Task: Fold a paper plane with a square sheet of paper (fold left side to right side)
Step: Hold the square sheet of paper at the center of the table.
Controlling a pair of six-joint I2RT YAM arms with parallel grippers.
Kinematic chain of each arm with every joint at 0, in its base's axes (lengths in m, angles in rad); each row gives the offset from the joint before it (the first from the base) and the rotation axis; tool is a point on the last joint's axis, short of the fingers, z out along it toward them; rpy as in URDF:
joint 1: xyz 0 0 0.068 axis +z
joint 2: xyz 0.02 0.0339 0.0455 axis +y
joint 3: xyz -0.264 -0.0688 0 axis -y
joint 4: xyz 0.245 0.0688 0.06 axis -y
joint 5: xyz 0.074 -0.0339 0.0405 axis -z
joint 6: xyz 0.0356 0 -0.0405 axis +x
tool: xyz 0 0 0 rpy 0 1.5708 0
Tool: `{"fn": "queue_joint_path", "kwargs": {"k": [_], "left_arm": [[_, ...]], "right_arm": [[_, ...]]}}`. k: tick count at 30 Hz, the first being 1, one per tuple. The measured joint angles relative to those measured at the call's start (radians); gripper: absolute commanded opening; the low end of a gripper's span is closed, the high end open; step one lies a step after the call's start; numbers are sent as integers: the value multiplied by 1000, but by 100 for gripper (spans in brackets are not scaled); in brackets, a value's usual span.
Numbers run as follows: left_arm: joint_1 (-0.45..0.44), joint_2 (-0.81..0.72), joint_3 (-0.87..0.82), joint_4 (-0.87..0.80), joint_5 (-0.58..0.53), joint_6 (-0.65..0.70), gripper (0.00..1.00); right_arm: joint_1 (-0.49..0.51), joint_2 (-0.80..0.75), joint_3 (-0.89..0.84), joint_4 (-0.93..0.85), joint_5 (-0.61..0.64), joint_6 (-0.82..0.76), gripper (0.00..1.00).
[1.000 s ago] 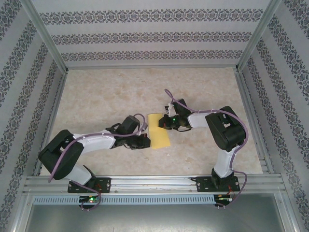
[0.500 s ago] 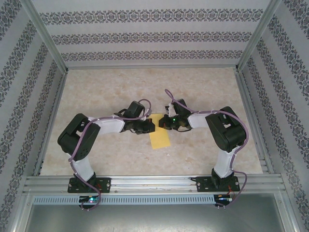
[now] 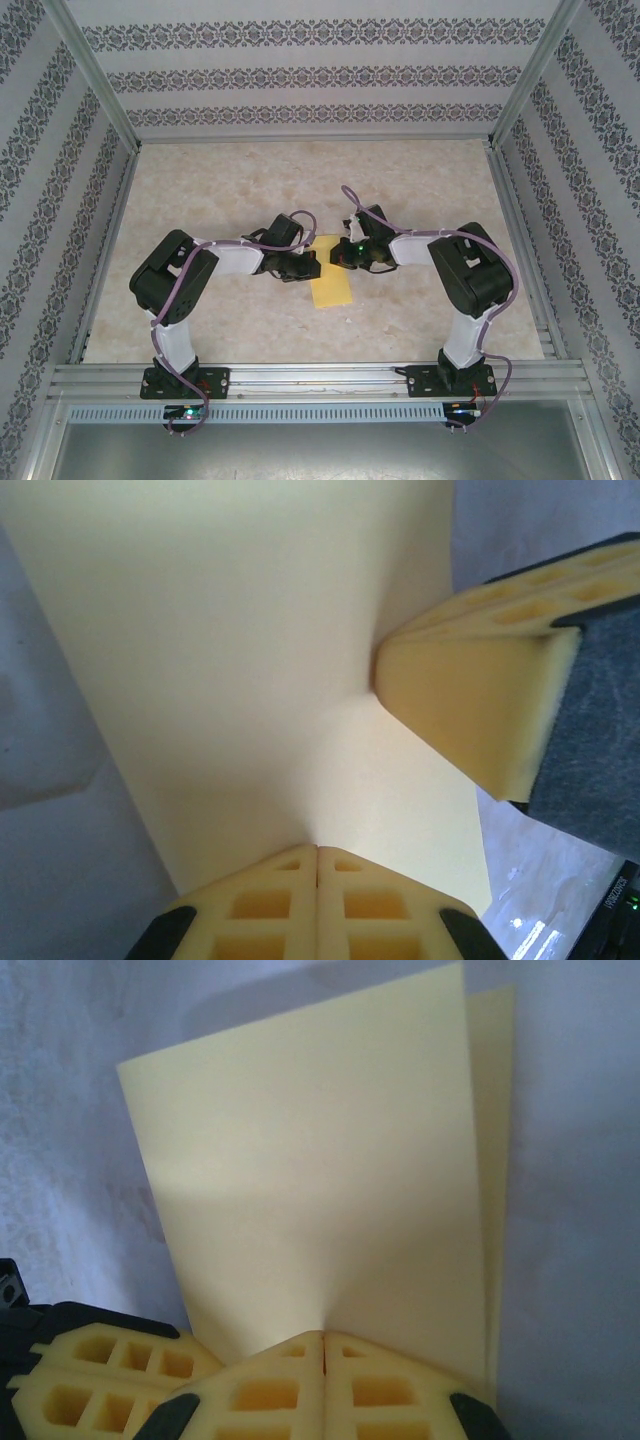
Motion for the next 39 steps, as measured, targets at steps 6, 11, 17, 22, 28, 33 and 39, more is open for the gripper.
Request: {"fn": "queue_joint_path", "kwargs": {"k": [6, 11, 17, 22, 28, 33, 39], "left_arm": [[-3, 0, 0, 2, -5, 0, 0], [-6, -4, 0, 1, -11, 0, 0], [-9, -5, 0, 1, -17, 0, 0], [-9, -6, 0, 2, -11, -7, 0], [-1, -11, 0, 6, 6, -10, 0], [36, -12, 6, 28, 29, -16, 0], [45, -12, 16, 54, 45, -20, 0]], "right_arm": [[0, -120, -9, -51, 13, 0, 0], [14, -206, -82, -39, 4, 27, 0], [81, -178, -138, -30, -9, 74, 0], [103, -128, -154, -14, -6, 91, 0], [105, -117, -161, 5, -8, 95, 0], [111, -117, -163, 11, 1, 93, 0], [111, -117, -163, 11, 2, 89, 0]]}}
